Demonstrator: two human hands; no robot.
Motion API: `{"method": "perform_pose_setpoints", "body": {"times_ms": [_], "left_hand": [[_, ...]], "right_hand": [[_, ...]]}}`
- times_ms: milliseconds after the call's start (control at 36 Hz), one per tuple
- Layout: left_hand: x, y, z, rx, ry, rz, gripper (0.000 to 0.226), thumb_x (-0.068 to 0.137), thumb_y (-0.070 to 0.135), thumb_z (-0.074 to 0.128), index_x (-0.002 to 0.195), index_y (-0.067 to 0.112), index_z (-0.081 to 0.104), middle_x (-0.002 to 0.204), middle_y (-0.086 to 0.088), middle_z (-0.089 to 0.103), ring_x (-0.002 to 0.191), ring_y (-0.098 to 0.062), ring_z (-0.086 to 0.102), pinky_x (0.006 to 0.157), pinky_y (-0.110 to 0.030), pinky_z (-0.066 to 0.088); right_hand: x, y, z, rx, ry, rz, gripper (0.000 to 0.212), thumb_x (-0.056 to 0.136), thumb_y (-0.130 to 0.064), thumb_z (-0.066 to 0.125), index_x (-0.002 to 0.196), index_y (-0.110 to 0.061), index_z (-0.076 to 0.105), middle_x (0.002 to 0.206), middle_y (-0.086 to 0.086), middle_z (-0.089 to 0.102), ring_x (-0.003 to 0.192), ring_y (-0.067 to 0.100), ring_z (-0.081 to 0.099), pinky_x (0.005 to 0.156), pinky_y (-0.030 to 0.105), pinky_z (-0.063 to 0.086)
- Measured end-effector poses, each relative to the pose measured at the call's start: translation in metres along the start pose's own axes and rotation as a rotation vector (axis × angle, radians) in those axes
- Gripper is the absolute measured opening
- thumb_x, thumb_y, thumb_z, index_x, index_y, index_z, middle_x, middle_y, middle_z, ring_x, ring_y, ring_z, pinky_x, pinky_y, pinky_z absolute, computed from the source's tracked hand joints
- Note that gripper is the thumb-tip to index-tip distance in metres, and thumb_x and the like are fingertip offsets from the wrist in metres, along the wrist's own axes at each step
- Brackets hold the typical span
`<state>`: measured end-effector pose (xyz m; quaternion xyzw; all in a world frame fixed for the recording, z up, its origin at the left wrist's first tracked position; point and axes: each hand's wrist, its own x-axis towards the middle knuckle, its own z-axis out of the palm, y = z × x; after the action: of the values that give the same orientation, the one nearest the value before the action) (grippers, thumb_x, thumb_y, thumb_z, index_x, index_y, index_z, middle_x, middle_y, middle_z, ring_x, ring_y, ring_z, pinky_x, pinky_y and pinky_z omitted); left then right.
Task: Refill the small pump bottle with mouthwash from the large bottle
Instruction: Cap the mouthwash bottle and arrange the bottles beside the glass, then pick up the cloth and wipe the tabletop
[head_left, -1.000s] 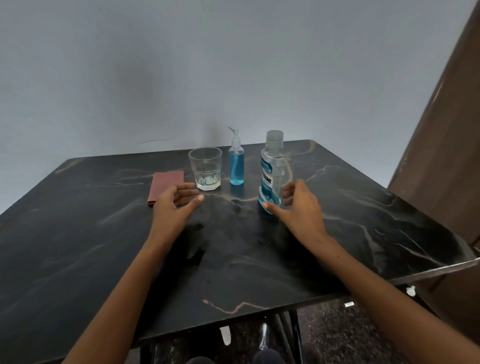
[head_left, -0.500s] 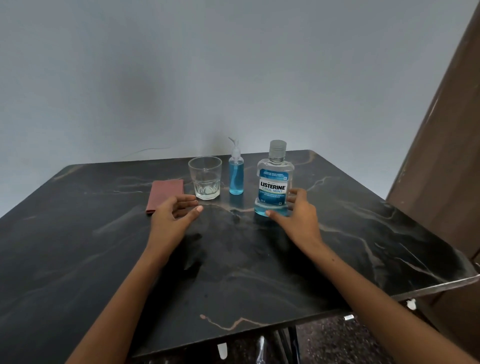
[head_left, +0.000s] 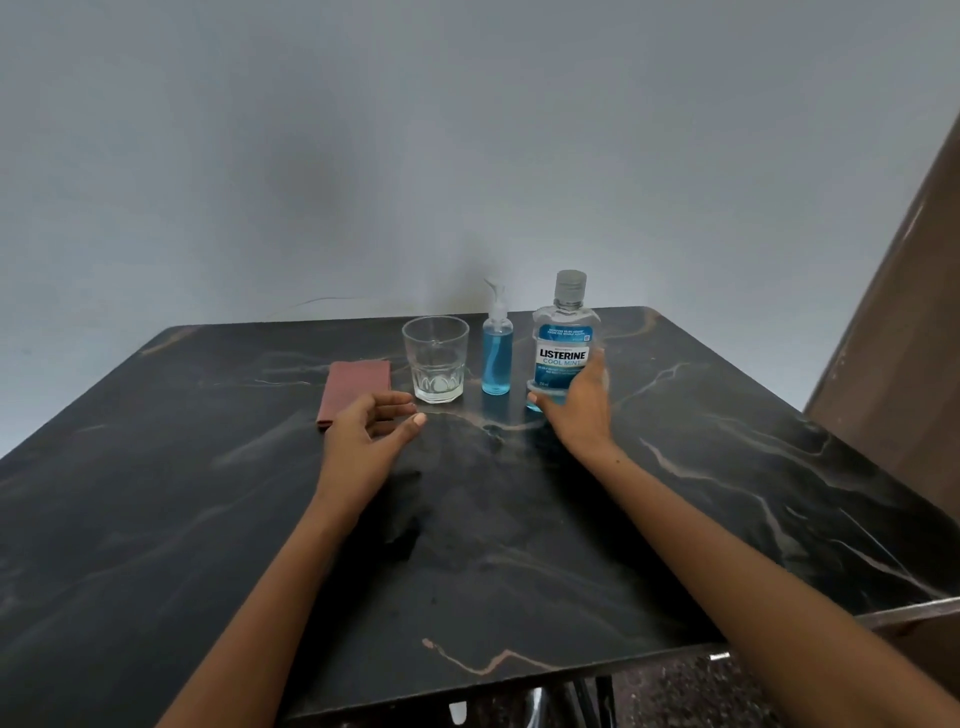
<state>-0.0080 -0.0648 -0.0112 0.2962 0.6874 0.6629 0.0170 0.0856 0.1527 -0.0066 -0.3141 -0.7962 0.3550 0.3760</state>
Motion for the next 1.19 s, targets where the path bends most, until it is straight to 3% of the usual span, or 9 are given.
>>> {"method": "perform_pose_setpoints", "body": {"times_ms": [111, 278, 444, 722, 917, 972, 1056, 1139, 1194], "left_hand": [[0.002, 0.001, -0.003, -0.003, 0.032, -0.01, 0.022, 0.082, 0.009, 0.073, 0.102, 0.01, 0.064, 0.101, -0.008, 0.07, 0.094, -0.019, 0.068, 0.083, -0.024, 0.053], [0.004, 0.001, -0.005, 0.016, 0.066, -0.024, 0.025, 0.083, 0.009, 0.073, 0.106, 0.005, 0.064, 0.103, -0.011, 0.07, 0.094, -0.019, 0.068, 0.082, -0.023, 0.053], [0.005, 0.001, -0.005, 0.013, 0.082, -0.022, 0.02, 0.082, 0.009, 0.073, 0.099, 0.011, 0.064, 0.1, -0.008, 0.071, 0.089, -0.014, 0.068, 0.075, -0.015, 0.054], [0.006, 0.001, -0.005, 0.003, 0.077, -0.03, 0.02, 0.082, 0.006, 0.073, 0.1, 0.009, 0.064, 0.101, -0.01, 0.071, 0.089, -0.015, 0.068, 0.076, -0.016, 0.055], [0.007, 0.001, -0.009, 0.039, 0.105, -0.015, 0.02, 0.082, 0.009, 0.074, 0.099, 0.011, 0.065, 0.098, -0.005, 0.07, 0.09, -0.017, 0.068, 0.077, -0.019, 0.055], [0.008, 0.003, -0.013, 0.078, 0.131, 0.007, 0.02, 0.082, 0.009, 0.073, 0.1, 0.011, 0.064, 0.099, -0.005, 0.069, 0.09, -0.018, 0.068, 0.079, -0.024, 0.054], [0.01, 0.006, -0.02, 0.101, 0.191, 0.032, 0.021, 0.083, 0.007, 0.072, 0.103, 0.008, 0.063, 0.101, -0.009, 0.068, 0.09, -0.02, 0.066, 0.08, -0.026, 0.052], [0.011, 0.009, -0.03, 0.104, 0.259, 0.036, 0.022, 0.084, 0.008, 0.071, 0.105, 0.006, 0.063, 0.101, -0.008, 0.068, 0.09, -0.018, 0.065, 0.077, -0.022, 0.051], [0.012, 0.008, -0.038, 0.112, 0.31, 0.03, 0.024, 0.086, 0.011, 0.07, 0.108, 0.005, 0.063, 0.102, -0.008, 0.067, 0.091, -0.017, 0.064, 0.079, -0.023, 0.051]], "right_hand": [[0.02, 0.001, 0.004, -0.014, -0.02, -0.002, 0.092, 0.076, -0.012, 0.077, 0.144, 0.004, 0.017, 0.137, 0.015, 0.046, 0.127, 0.028, 0.044, 0.106, 0.037, 0.035], [0.041, 0.003, 0.005, -0.071, -0.076, 0.02, 0.09, 0.075, -0.012, 0.077, 0.143, 0.004, 0.019, 0.14, 0.017, 0.044, 0.13, 0.031, 0.043, 0.108, 0.039, 0.034], [0.049, 0.005, 0.002, -0.095, -0.127, 0.03, 0.088, 0.077, -0.01, 0.075, 0.144, 0.002, 0.018, 0.141, 0.017, 0.042, 0.131, 0.03, 0.043, 0.109, 0.039, 0.035], [0.052, 0.005, -0.008, -0.108, -0.224, 0.0, 0.09, 0.079, -0.009, 0.072, 0.146, -0.002, 0.012, 0.144, 0.015, 0.039, 0.134, 0.029, 0.039, 0.111, 0.044, 0.033], [0.01, -0.005, -0.016, -0.183, -0.225, -0.053, 0.089, 0.082, -0.014, 0.071, 0.148, -0.001, 0.013, 0.153, 0.013, 0.026, 0.138, 0.027, 0.031, 0.116, 0.034, 0.023], [-0.01, -0.01, -0.018, -0.176, -0.223, -0.046, 0.092, 0.081, -0.016, 0.071, 0.149, -0.004, 0.009, 0.155, 0.012, 0.02, 0.134, 0.03, 0.037, 0.114, 0.039, 0.028], [-0.039, -0.023, -0.016, -0.165, -0.265, -0.081, 0.094, 0.081, -0.02, 0.072, 0.149, -0.006, 0.007, 0.15, 0.015, 0.031, 0.124, 0.027, 0.048, 0.108, 0.043, 0.038], [-0.06, -0.038, -0.008, -0.182, -0.332, -0.218, 0.088, 0.083, -0.024, 0.07, 0.148, -0.007, 0.015, 0.152, 0.01, 0.03, 0.139, 0.023, 0.031, 0.114, 0.032, 0.025], [-0.068, -0.05, 0.003, -0.19, -0.386, -0.35, 0.076, 0.084, -0.024, 0.068, 0.145, -0.007, 0.027, 0.149, 0.008, 0.036, 0.137, 0.019, 0.034, 0.111, 0.023, 0.022]]}}
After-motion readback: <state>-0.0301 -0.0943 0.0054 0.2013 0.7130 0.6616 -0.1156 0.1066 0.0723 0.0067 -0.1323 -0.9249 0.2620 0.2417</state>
